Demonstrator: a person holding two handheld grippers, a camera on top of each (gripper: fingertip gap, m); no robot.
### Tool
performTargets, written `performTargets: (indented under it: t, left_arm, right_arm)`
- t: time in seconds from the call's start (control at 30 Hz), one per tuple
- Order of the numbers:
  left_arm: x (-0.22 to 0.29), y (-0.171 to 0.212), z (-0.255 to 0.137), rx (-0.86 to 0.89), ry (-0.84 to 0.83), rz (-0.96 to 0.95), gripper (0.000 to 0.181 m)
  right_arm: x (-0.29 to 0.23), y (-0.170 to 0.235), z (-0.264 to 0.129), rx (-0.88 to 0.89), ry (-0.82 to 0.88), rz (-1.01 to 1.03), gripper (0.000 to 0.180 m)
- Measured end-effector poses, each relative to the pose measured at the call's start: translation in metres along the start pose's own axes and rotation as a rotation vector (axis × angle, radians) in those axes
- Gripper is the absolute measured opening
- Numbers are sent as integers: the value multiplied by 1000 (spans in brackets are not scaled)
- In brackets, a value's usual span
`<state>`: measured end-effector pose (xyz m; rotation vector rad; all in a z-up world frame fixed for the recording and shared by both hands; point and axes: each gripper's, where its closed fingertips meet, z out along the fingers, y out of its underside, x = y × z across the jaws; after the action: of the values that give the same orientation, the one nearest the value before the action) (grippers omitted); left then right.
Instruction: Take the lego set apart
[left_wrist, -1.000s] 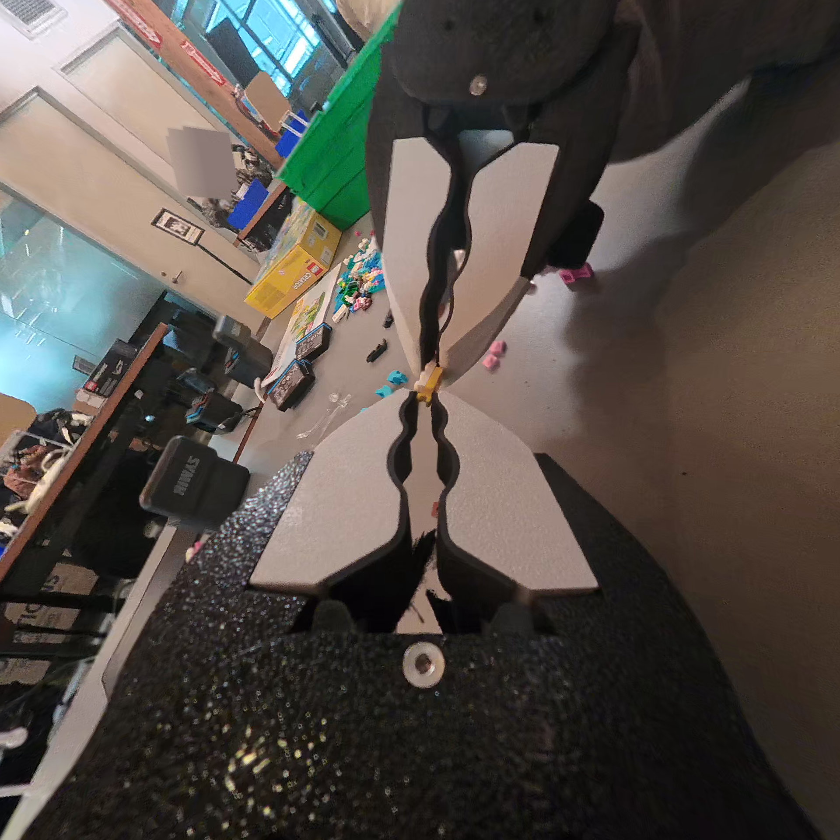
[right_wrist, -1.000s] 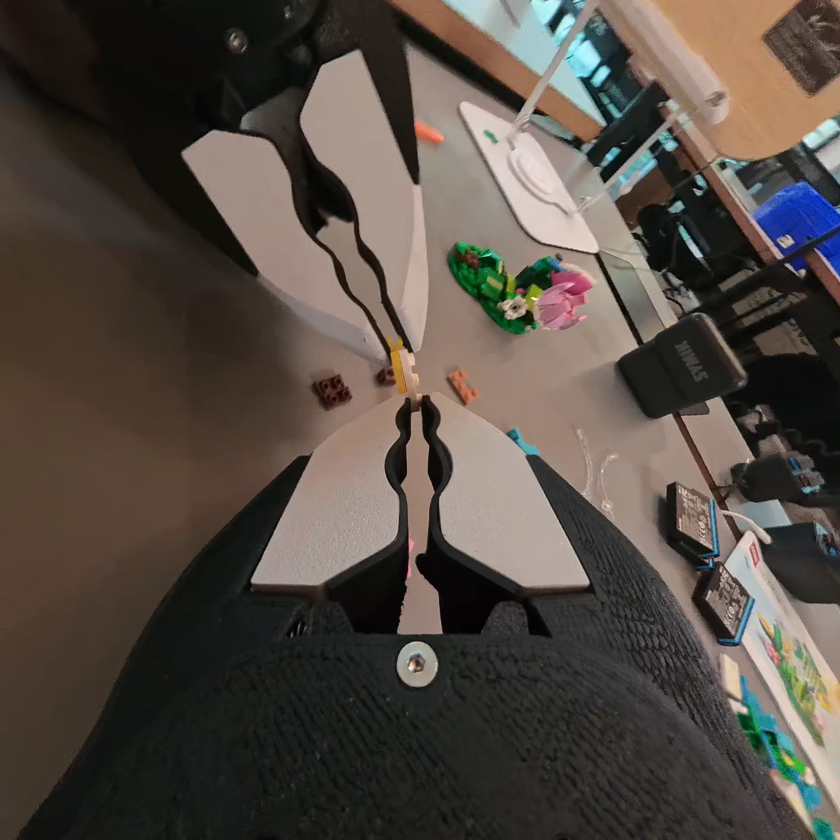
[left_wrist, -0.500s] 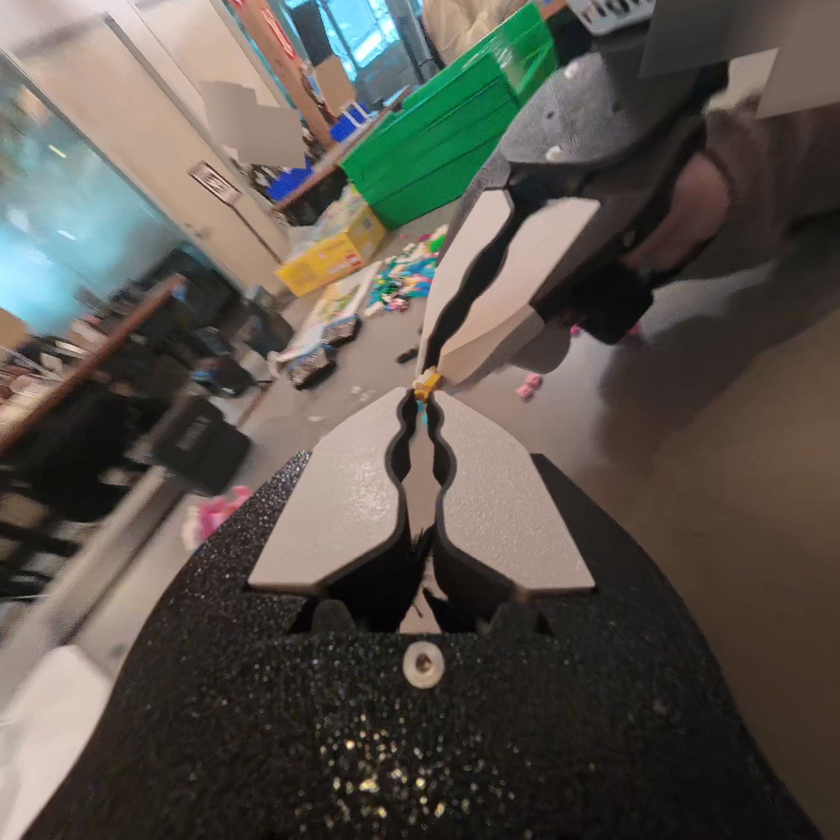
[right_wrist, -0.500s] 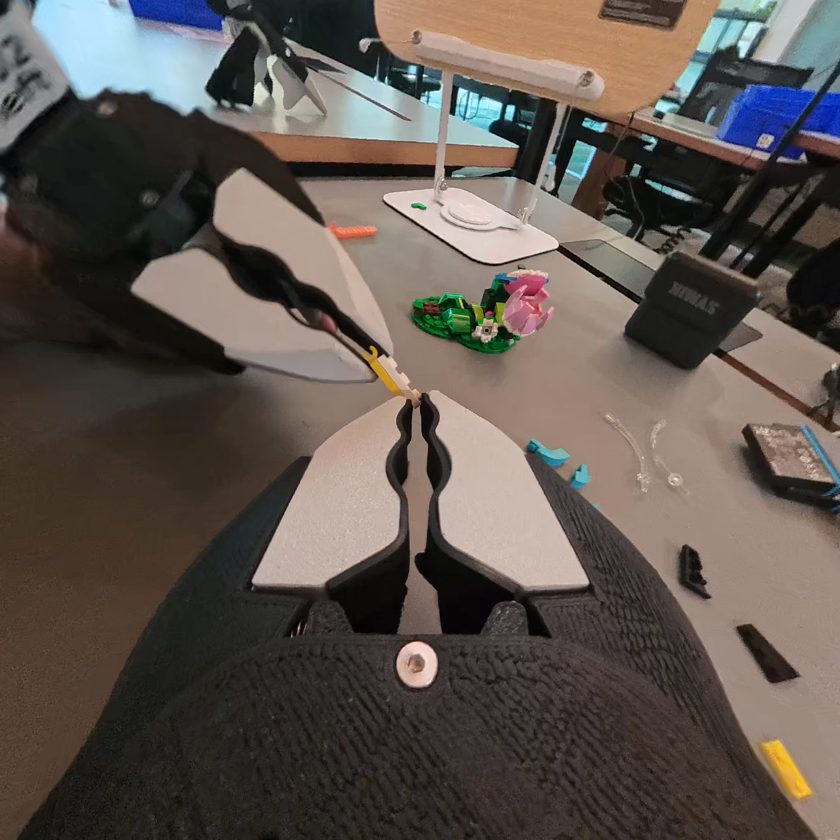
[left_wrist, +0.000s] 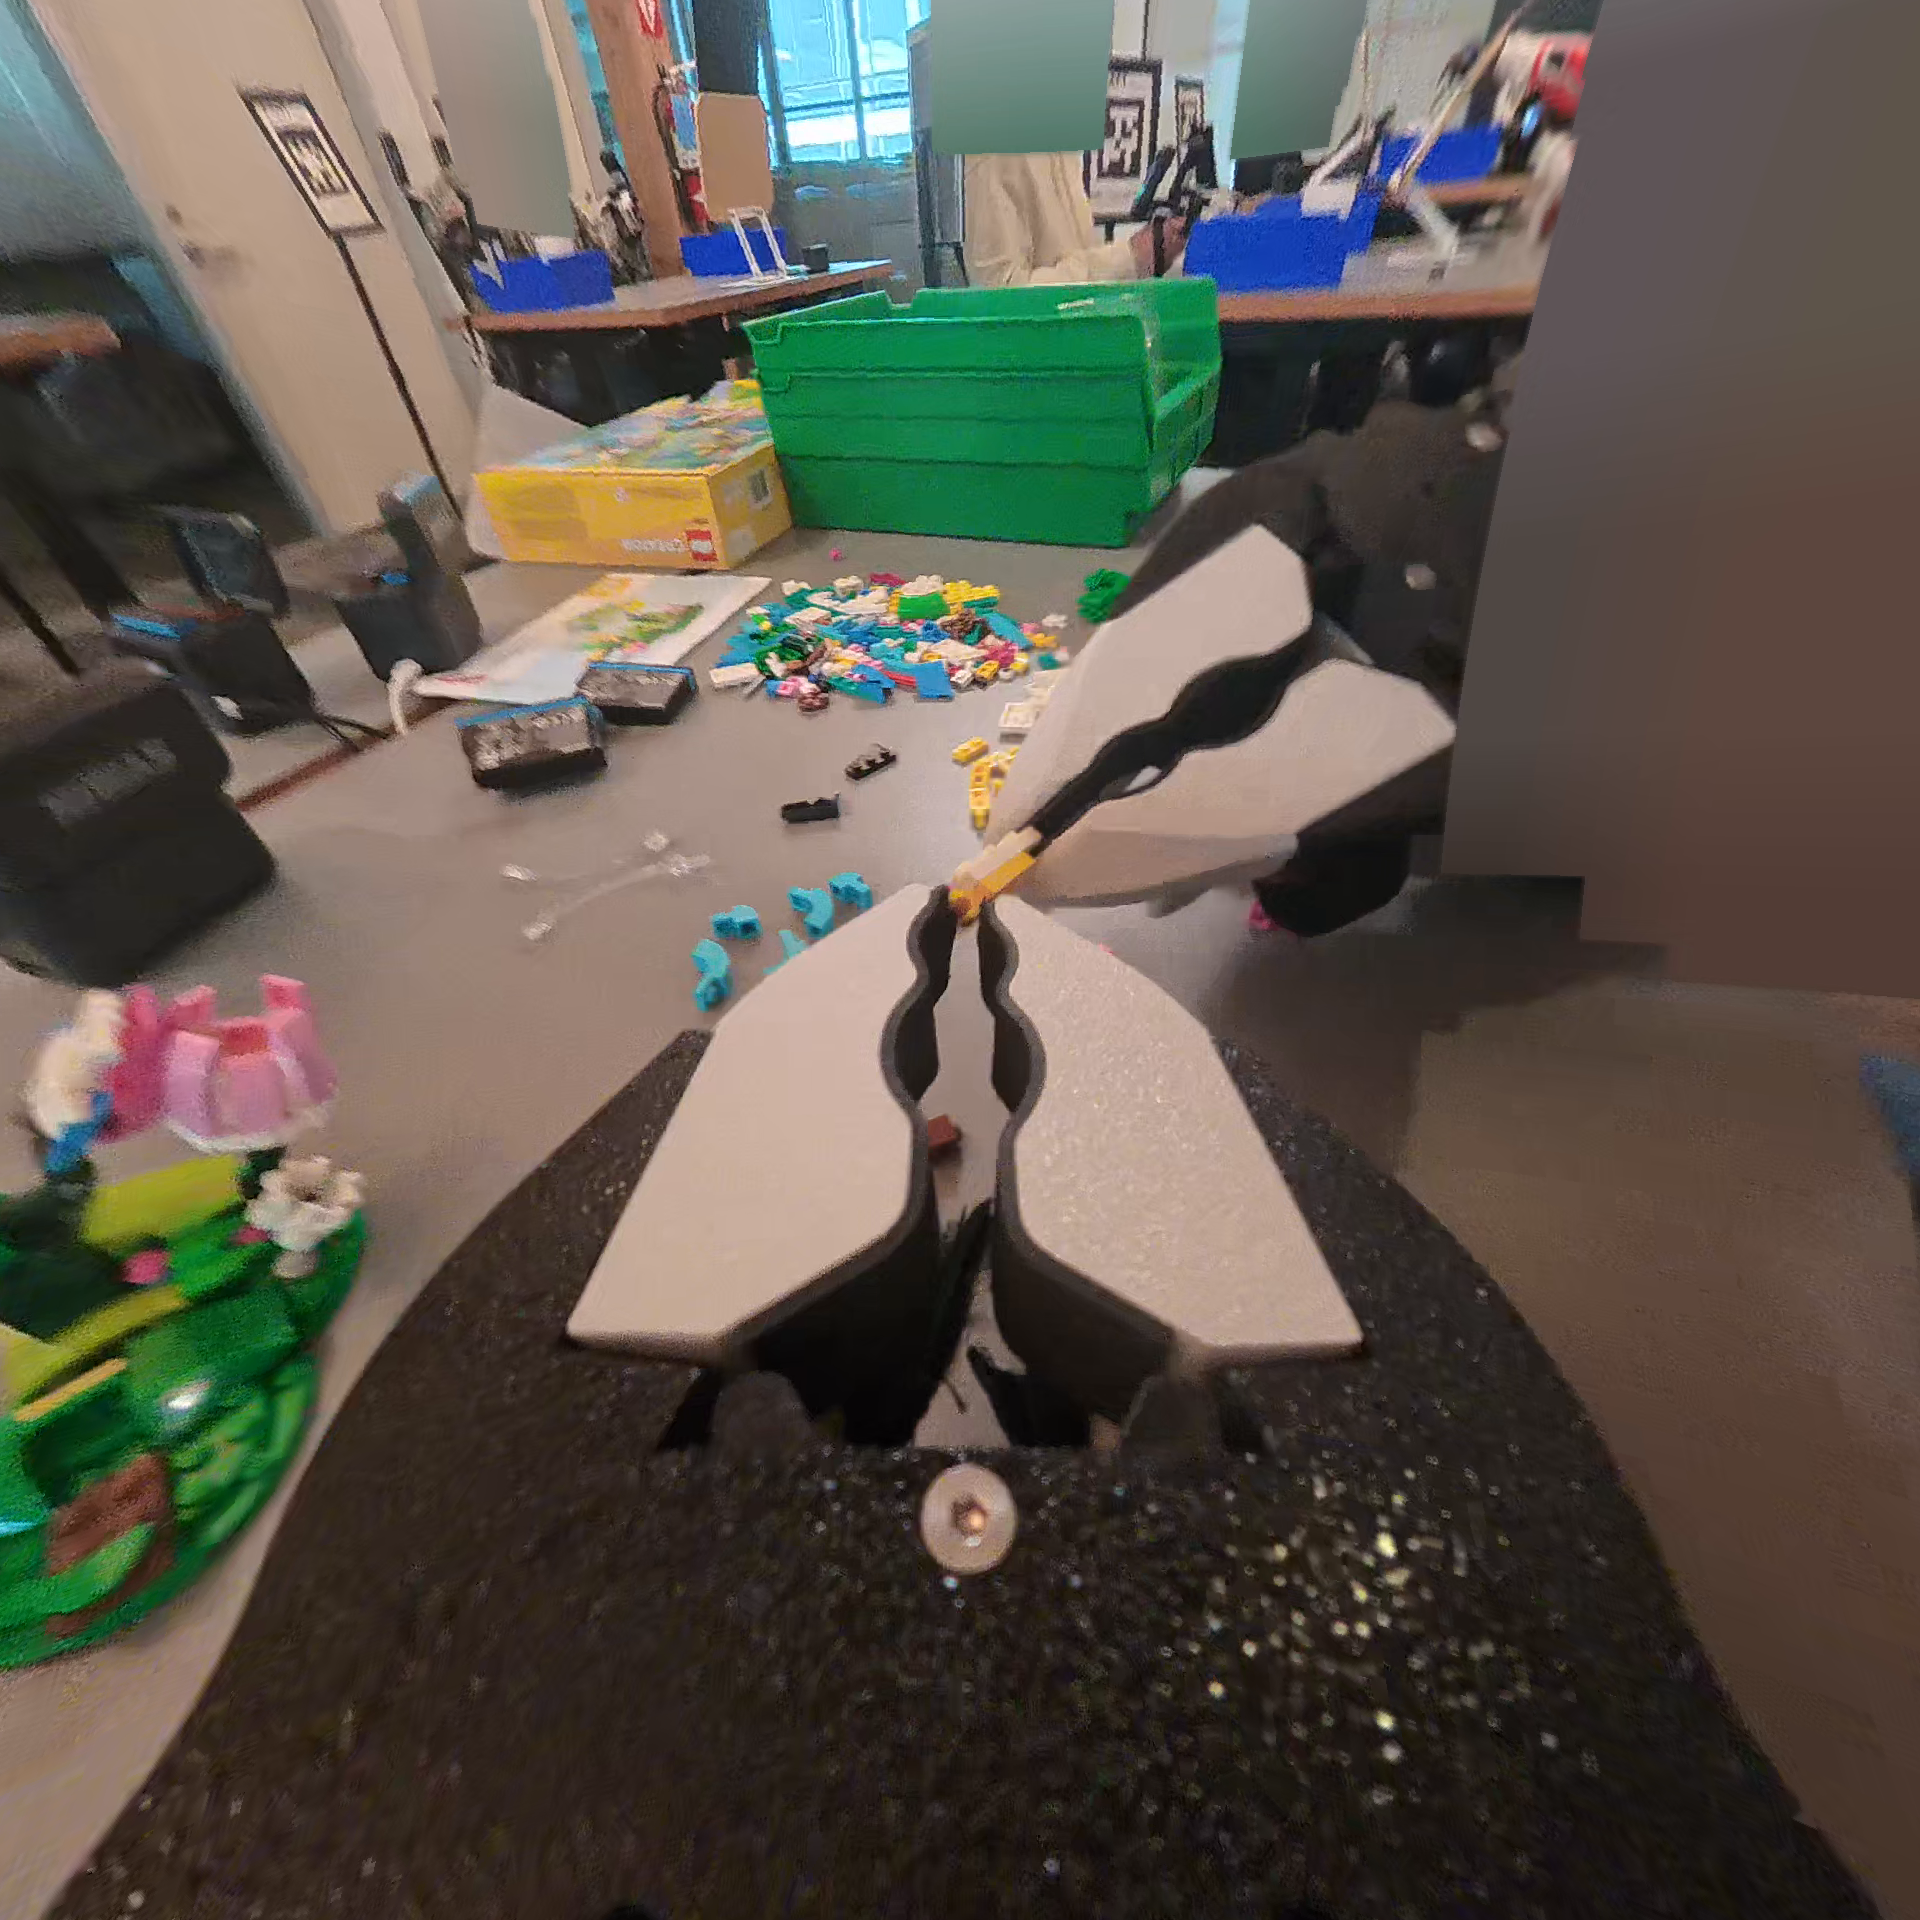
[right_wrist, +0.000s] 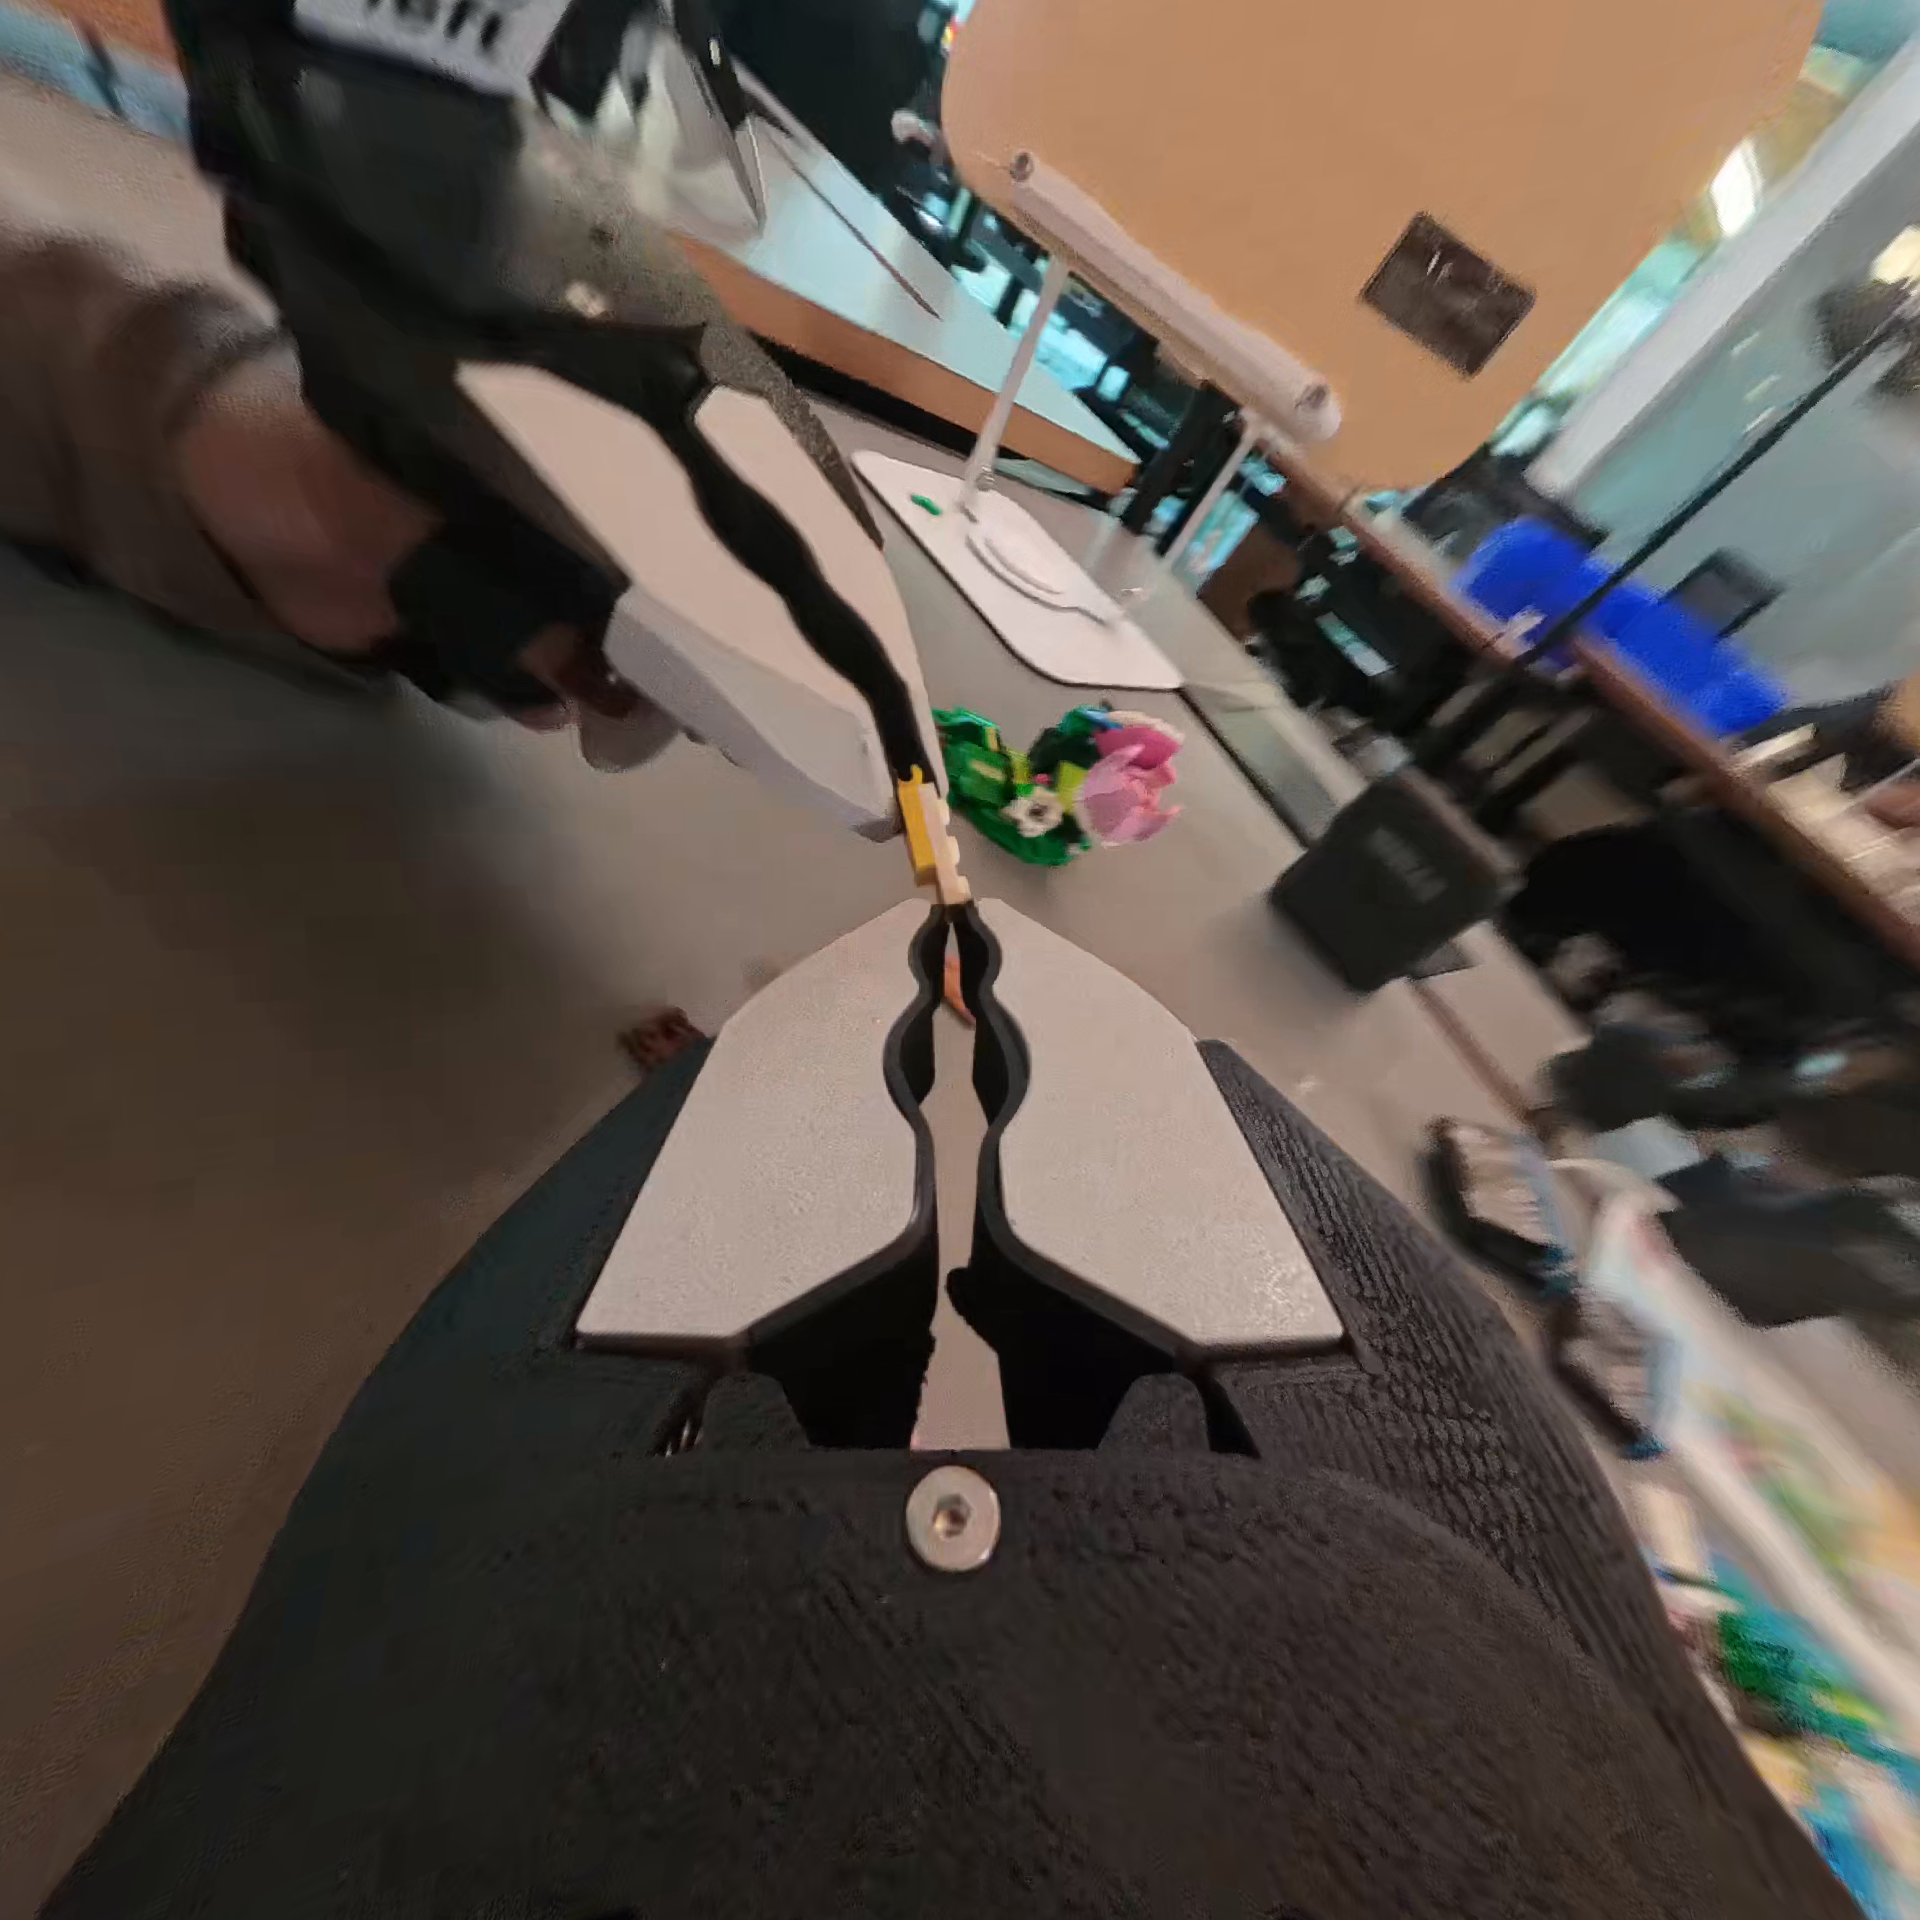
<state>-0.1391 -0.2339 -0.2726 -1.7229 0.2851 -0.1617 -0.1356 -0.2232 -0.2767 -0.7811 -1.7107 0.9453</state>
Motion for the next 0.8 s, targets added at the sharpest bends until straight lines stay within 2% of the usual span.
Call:
performTargets:
  t: [0.07, 0.1, 0.27, 0.37, 0.57, 0.67, 0.73, 0.8]
  left_arm:
    - [0, 2, 1, 3, 22, -70, 4]
    - [0, 2, 1, 2, 16, -44, 4]
    - [3, 0, 0, -17, -70, 261, 4]
    - [3, 2, 1, -44, -113, 385, 4]
    - [6, 4, 3, -77, -157, 562, 4]
    - [36, 11, 9, -77, -43, 611, 0]
    - [35, 11, 12, -83, -110, 722, 0]
    - [24, 12, 11, -87, -119, 620, 0]
  right_arm:
    - [3, 1, 0, -38, 85, -151, 0]
    - [5, 1, 0, -54, 115, -162, 0]
    - [8, -1, 1, -21, 54, 148, 0]
    - [8, 2, 2, -37, 55, 182, 0]
    - [8, 7, 3, -51, 35, 281, 0]
    - [27, 12, -1, -62, 115, 302, 0]
    - [34, 11, -6, -38, 105, 382, 0]
    - [35, 14, -7, -58, 103, 357, 0]
